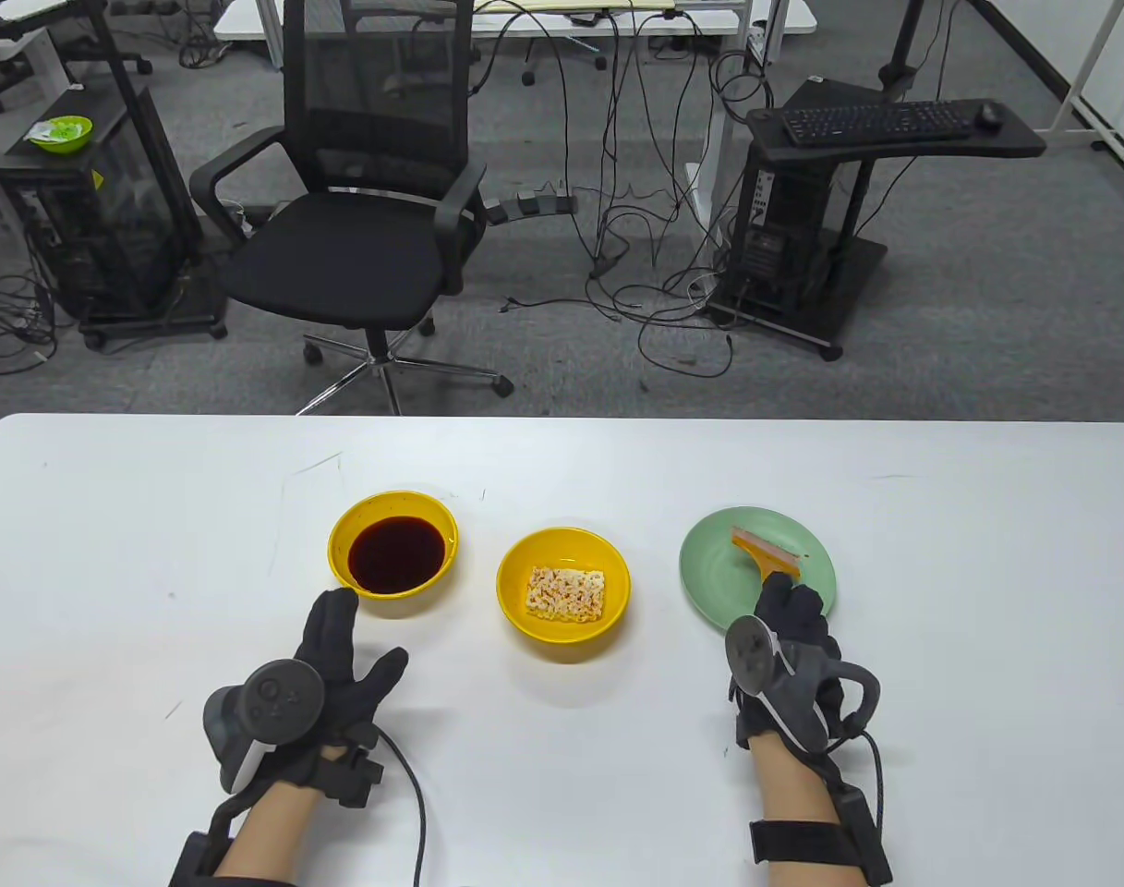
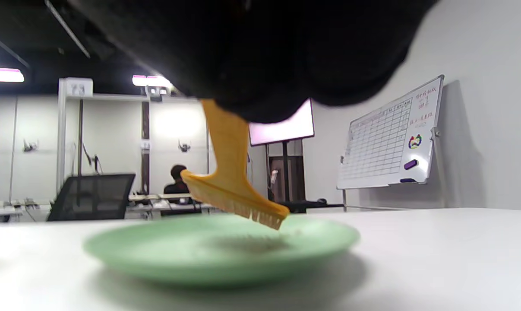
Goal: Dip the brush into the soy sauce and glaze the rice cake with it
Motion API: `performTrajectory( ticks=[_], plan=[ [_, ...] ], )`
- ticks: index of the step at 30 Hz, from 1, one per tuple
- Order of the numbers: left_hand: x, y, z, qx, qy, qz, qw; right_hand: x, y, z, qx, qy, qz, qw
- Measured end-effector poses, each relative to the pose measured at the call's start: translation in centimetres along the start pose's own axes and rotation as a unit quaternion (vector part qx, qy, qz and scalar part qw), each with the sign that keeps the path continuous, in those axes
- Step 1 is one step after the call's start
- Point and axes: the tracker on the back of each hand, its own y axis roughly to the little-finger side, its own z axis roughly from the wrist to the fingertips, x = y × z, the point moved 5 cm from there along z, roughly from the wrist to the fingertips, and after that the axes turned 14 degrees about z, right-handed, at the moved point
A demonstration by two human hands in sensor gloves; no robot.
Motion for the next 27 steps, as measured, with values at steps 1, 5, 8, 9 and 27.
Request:
performTrajectory(
  ticks=[1, 5, 8, 9, 27],
  plan=[
    [0.0, 0.0, 0.0, 0.001, 0.000, 0.001, 1.000, 0.6, -0.4, 0.0, 0.005, 0.007, 0.011, 1.000],
    [-0.2, -0.5, -0.1, 0.017, -0.017, 0.007, 1.000, 3.1, -2.9, -0.2, 0.037, 0.031, 0.061, 0.997],
    [-0.4, -1.4, -0.2, 0.036, -0.023, 0.040, 0.998, 4.8, -5.2, -0.7, 0.065, 0.043, 0.118, 0.990],
    [-0.6, -1.9, -0.2, 0.043, -0.028, 0.043, 0.998, 5.2, -5.9, -0.8, 0.073, 0.042, 0.137, 0.987],
    [-0.9, -24.5, 2.4, 0.250, -0.063, 0.190, 0.947, 4.2, -10.4, -2.7, 0.089, -0.026, 0.348, 0.933]
  ],
)
